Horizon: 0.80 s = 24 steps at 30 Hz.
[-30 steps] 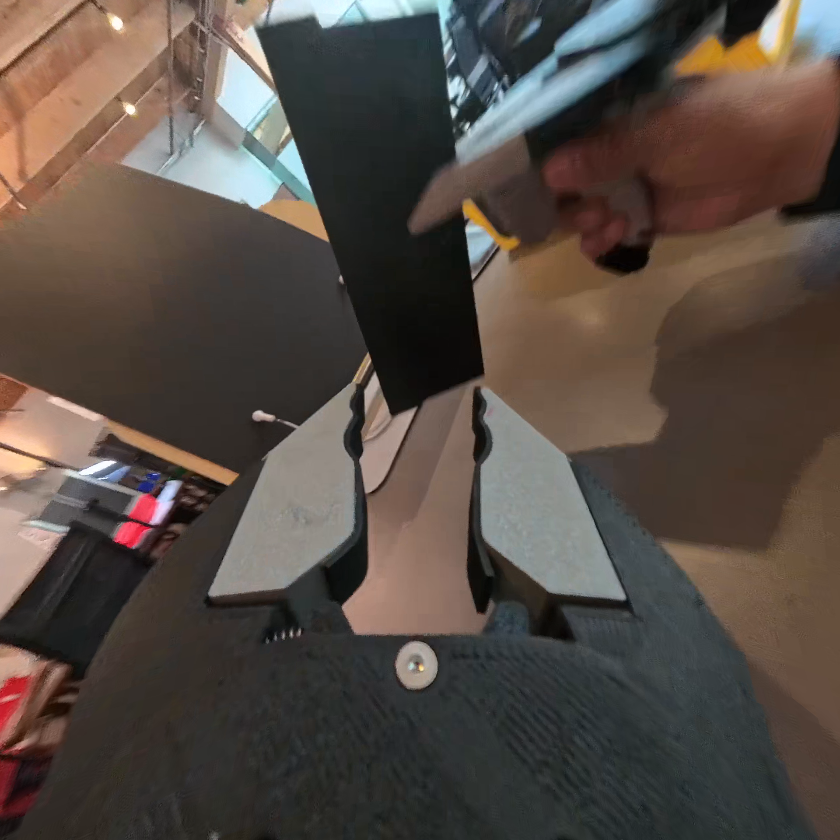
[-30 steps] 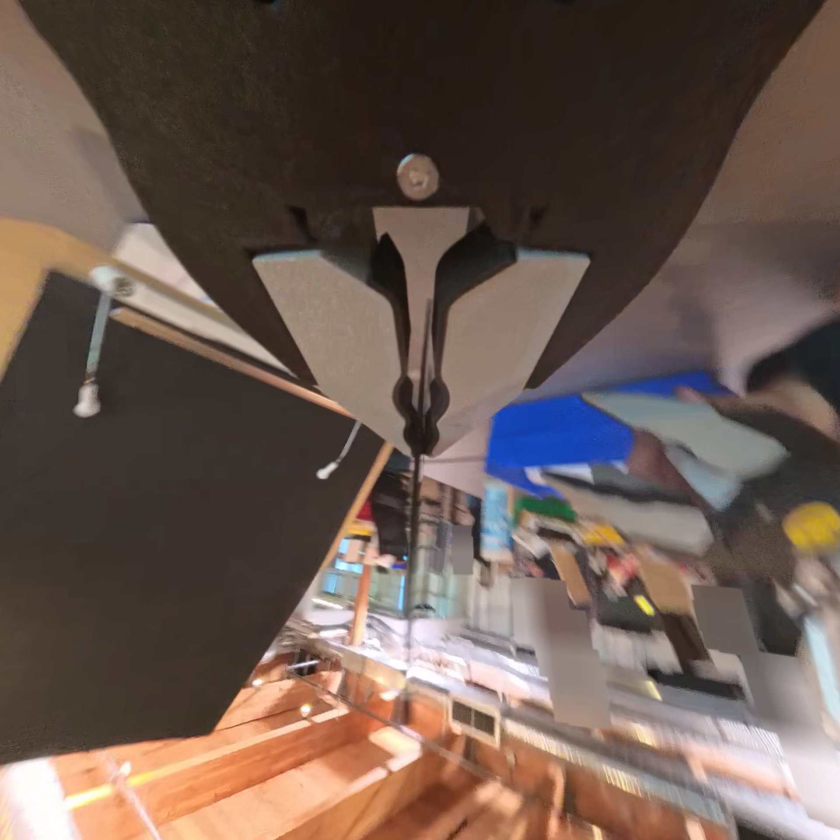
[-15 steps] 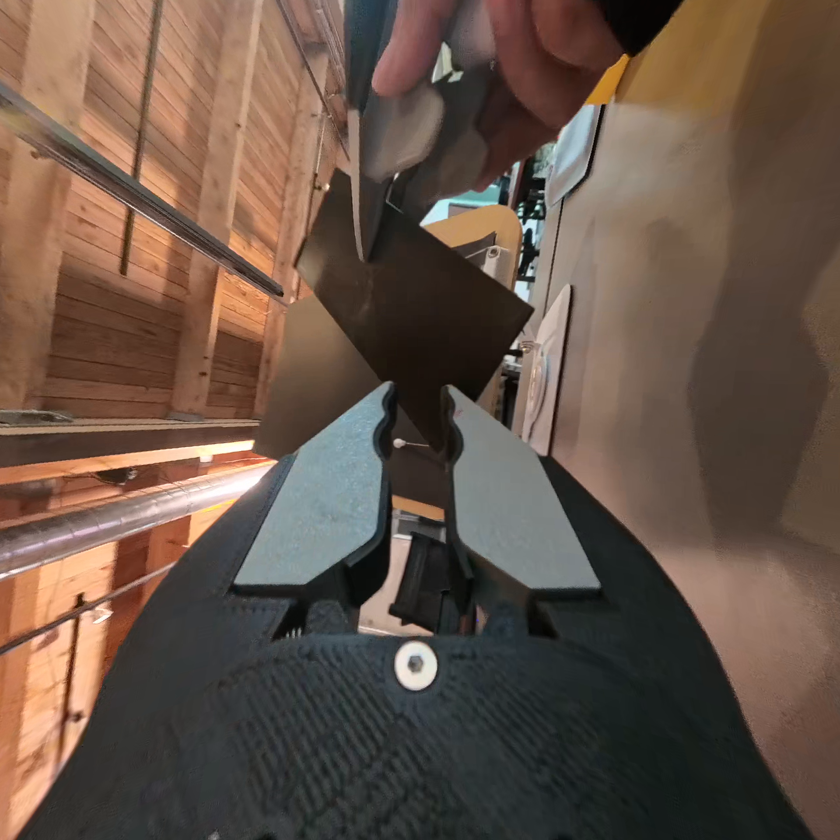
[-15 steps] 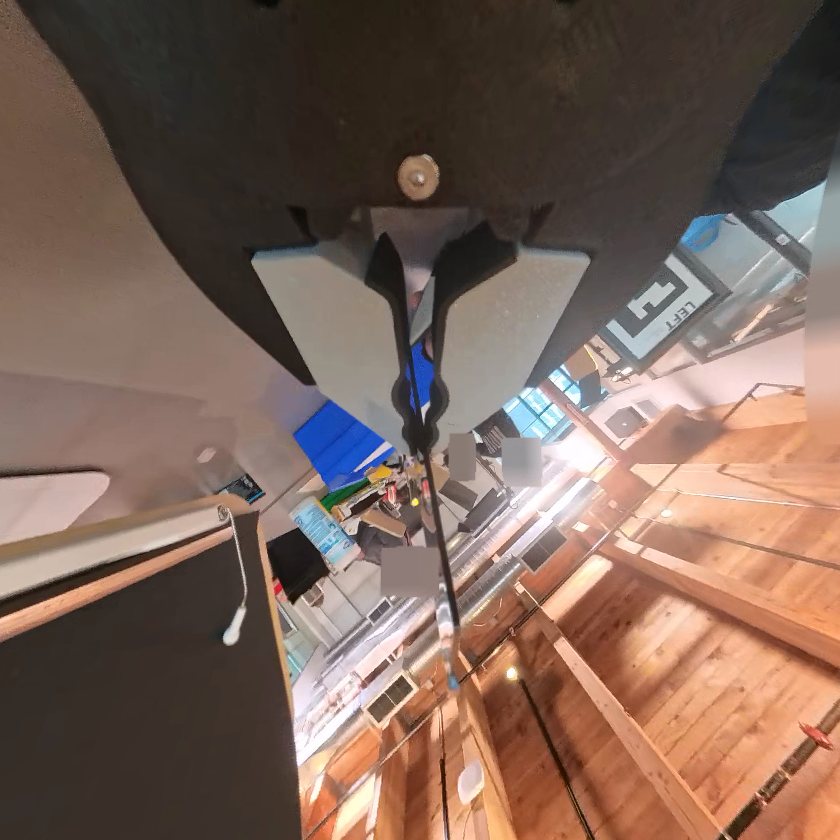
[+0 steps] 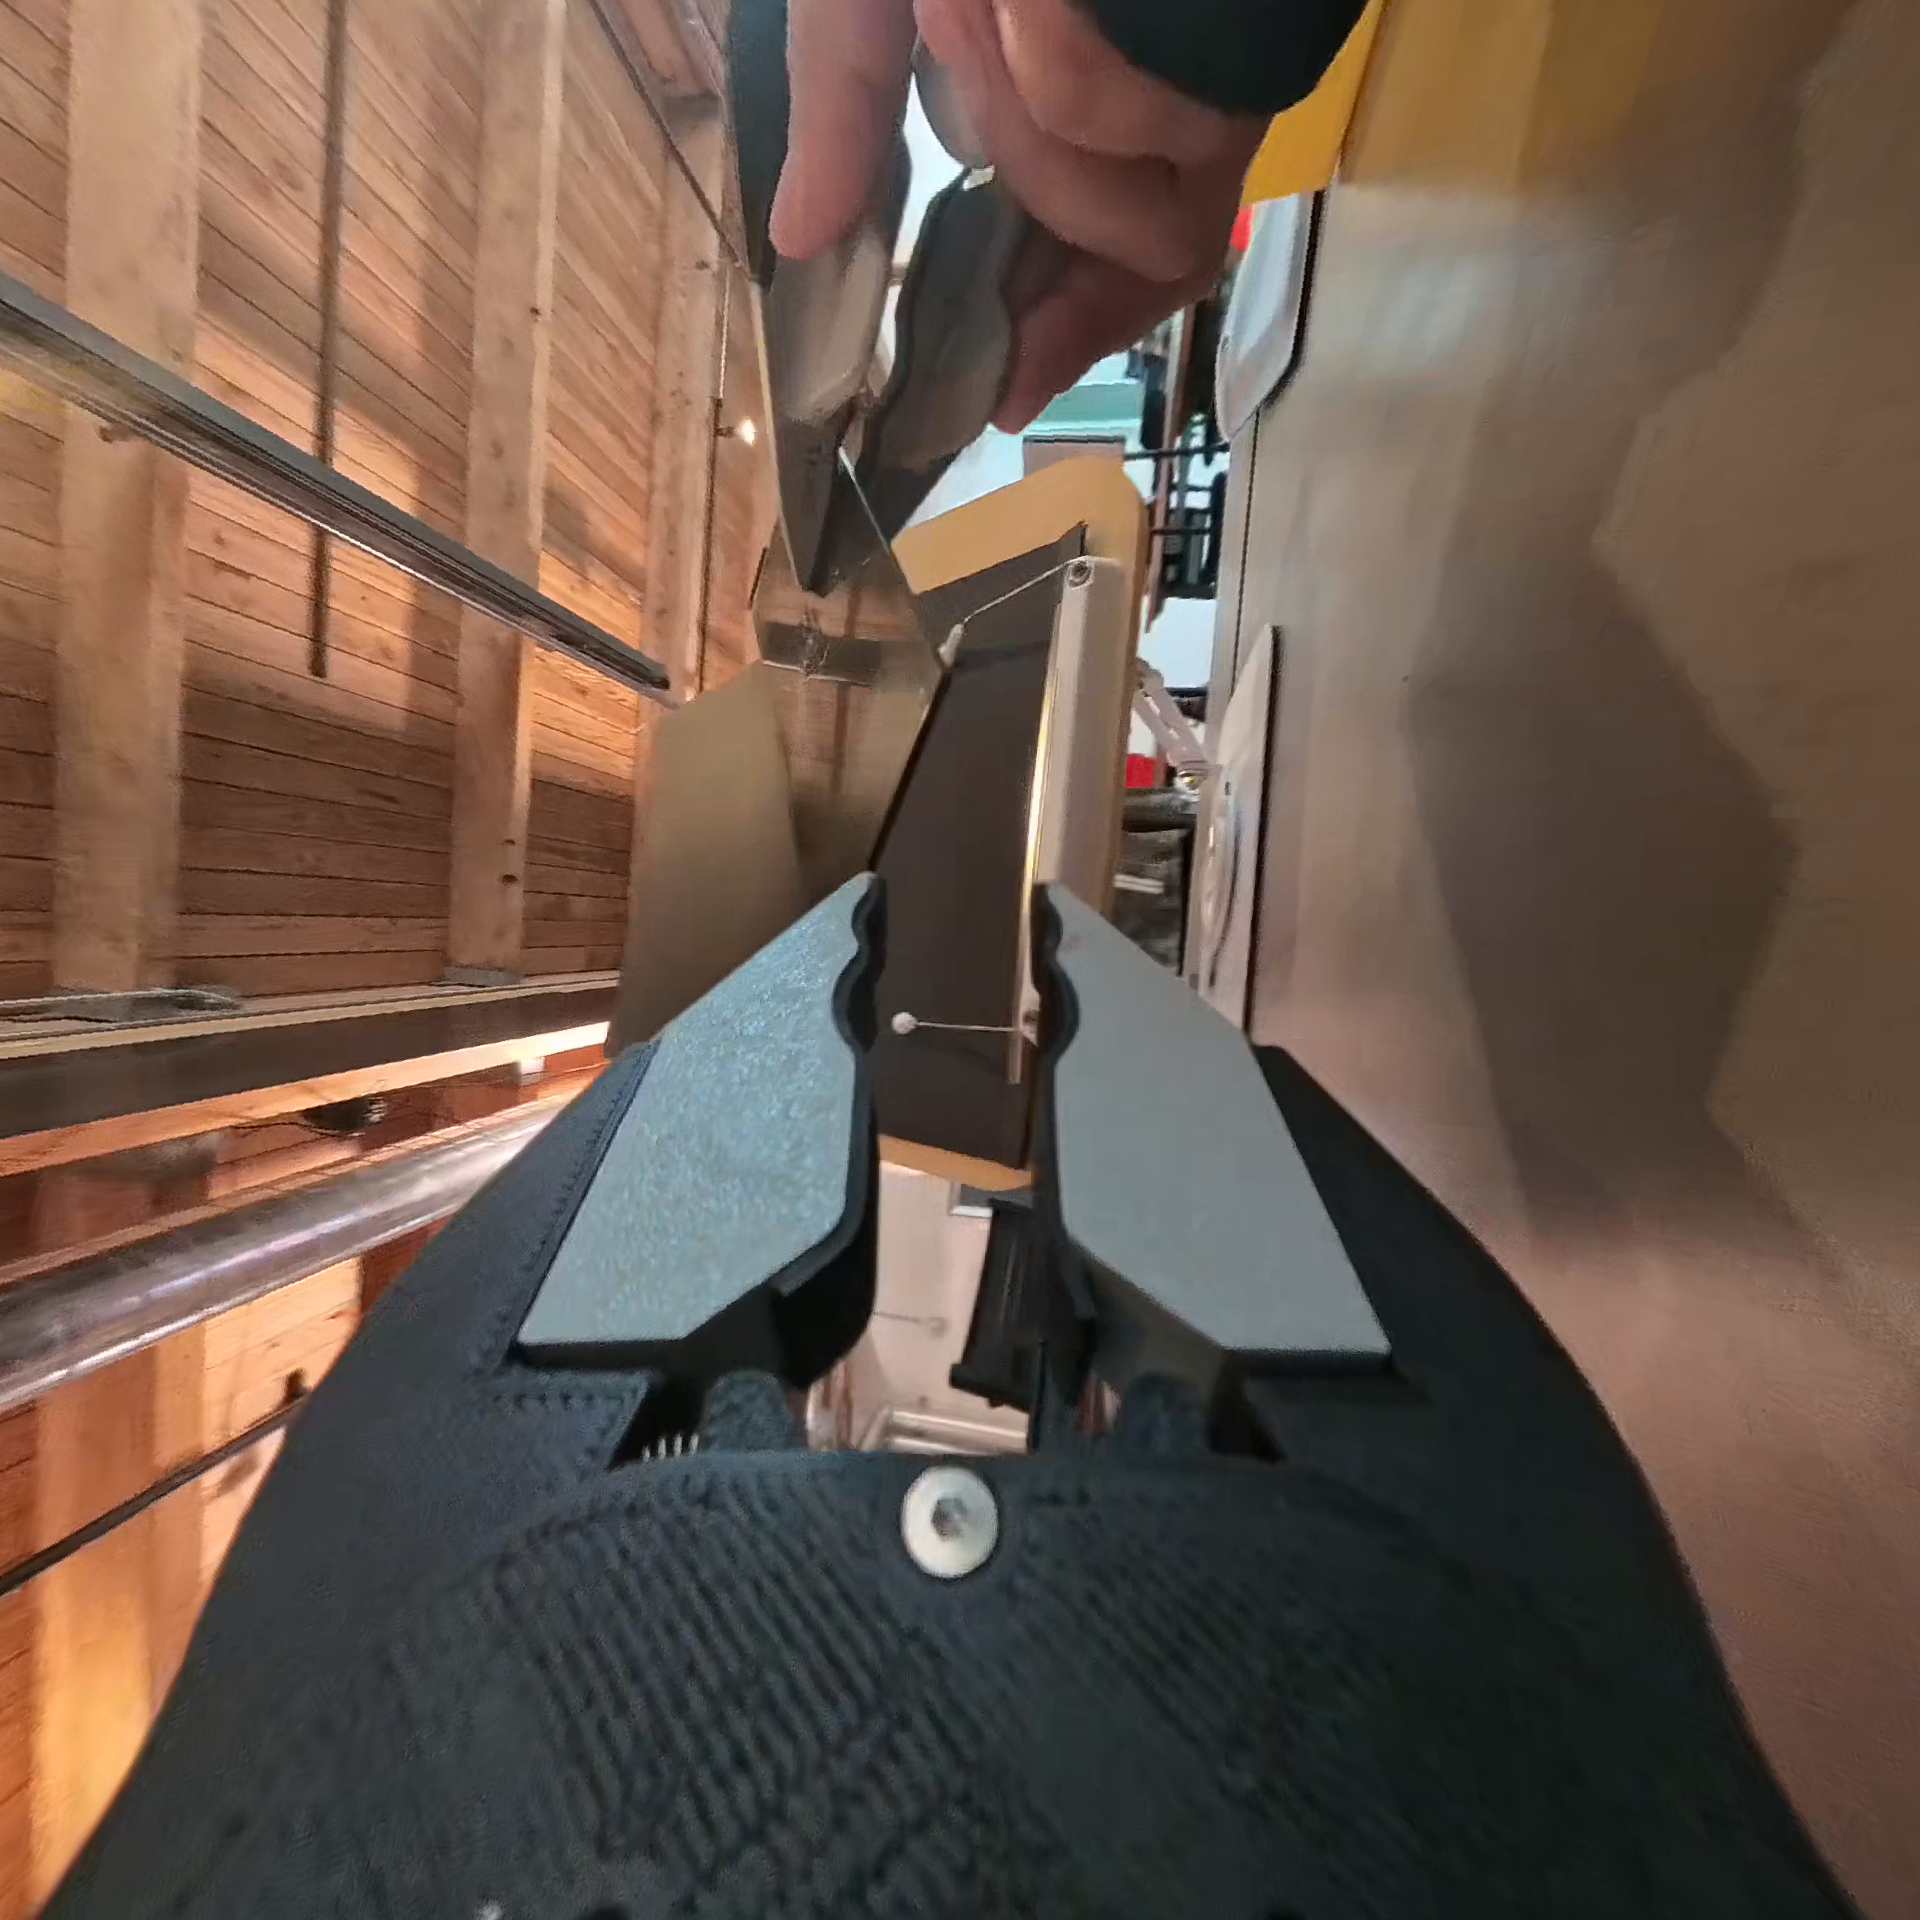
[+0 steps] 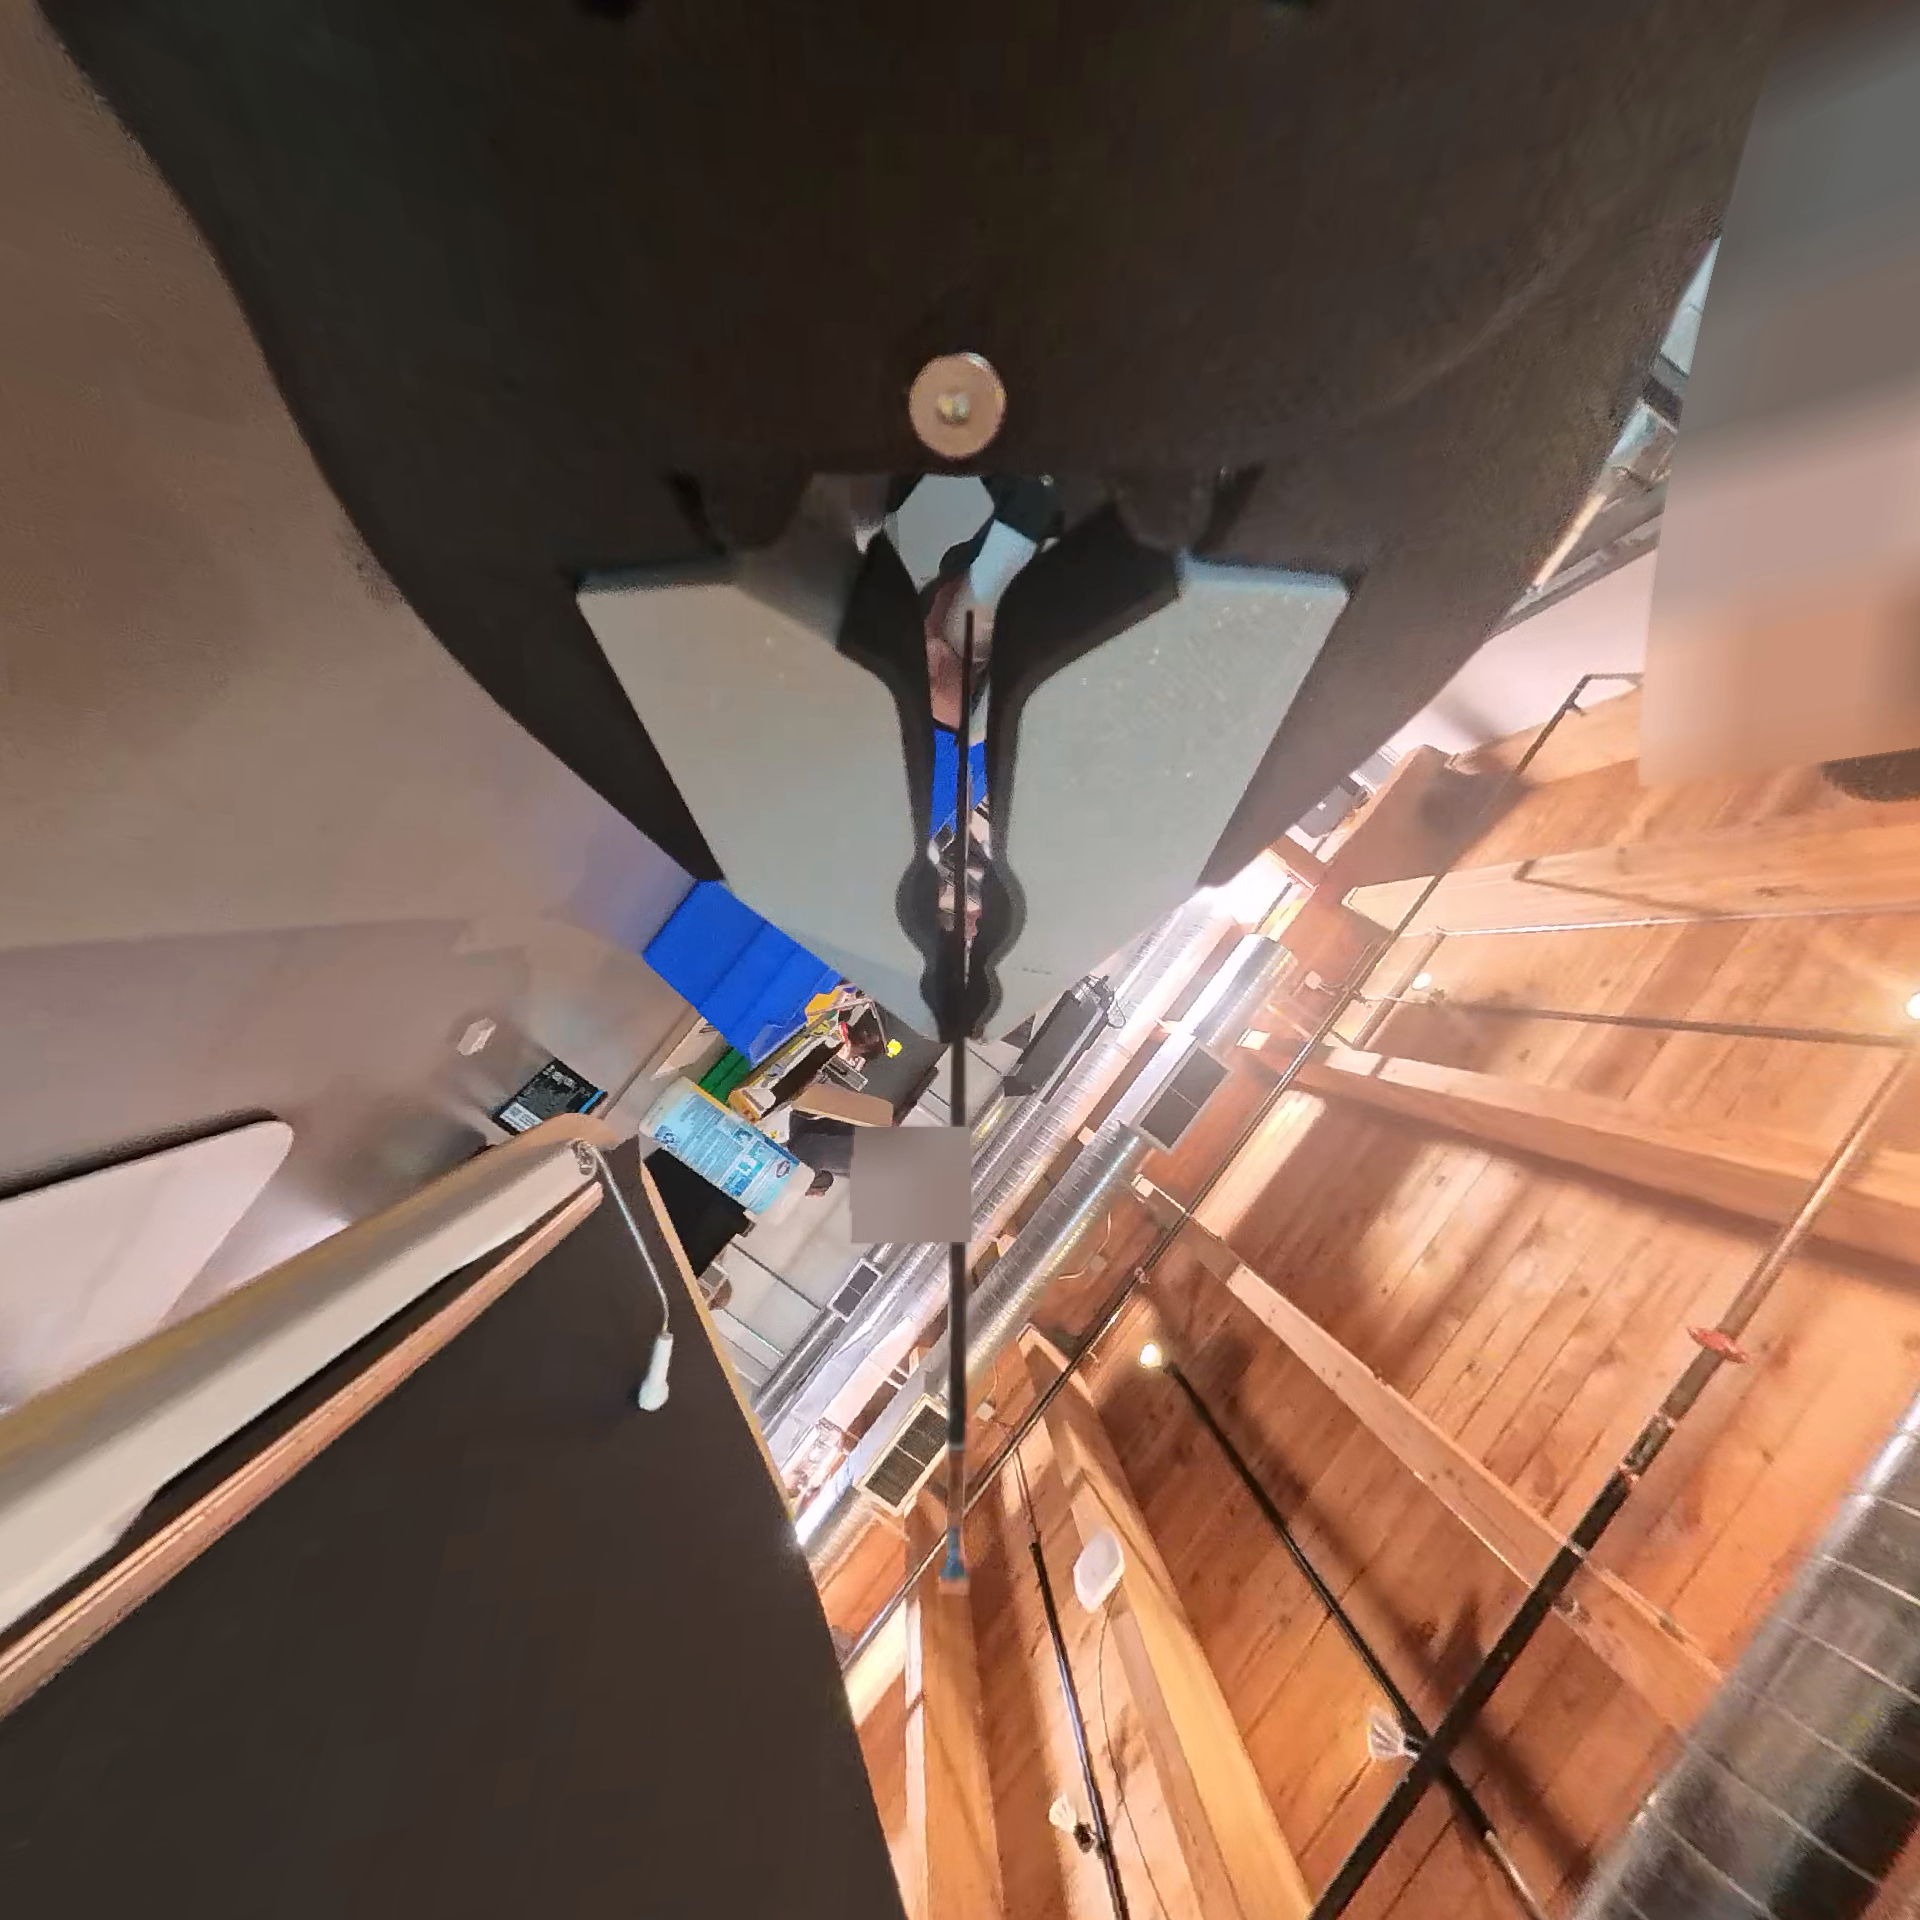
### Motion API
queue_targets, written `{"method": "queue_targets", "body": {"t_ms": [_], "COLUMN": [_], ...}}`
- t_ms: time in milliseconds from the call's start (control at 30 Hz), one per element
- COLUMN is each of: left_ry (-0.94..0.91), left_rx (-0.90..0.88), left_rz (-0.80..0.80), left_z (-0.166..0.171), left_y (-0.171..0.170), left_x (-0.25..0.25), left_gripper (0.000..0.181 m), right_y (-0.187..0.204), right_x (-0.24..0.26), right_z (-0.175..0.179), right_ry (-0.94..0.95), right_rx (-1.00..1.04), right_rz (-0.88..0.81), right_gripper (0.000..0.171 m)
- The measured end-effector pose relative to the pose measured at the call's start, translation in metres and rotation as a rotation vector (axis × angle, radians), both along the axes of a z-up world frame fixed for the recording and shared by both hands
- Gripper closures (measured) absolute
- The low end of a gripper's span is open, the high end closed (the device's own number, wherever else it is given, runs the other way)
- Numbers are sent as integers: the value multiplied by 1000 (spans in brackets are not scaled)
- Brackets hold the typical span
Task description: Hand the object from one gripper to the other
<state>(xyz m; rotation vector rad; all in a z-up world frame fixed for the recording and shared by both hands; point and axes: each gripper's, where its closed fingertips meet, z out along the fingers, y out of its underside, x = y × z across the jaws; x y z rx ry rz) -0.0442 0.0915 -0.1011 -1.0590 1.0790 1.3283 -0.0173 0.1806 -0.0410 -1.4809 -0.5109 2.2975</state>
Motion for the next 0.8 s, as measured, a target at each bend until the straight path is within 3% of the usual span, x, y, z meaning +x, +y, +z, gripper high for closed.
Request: {"method": "queue_targets", "body": {"t_ms": [333, 500, 567, 800], "left_ry": [14, -8, -98, -681], "left_rx": [11, 9, -20, -196], "left_rz": [40, 40, 31, -175], "left_z": [-1, 1, 4, 16], "left_y": [4, 2, 2, -6], "left_x": [-7, -11, -15, -26], "left_gripper": [151, 178, 181, 181], "right_y": [-14, -25, -26, -24], "right_x": [-11, -23, -23, -19], "right_z": [-13, -34, -39, -25], "right_ry": [-64, -199, -257, -256], "right_rx": [-8, 94, 204, 409], "right_rz": [79, 83, 58, -57], "right_gripper": [171, 171, 165, 139]}}
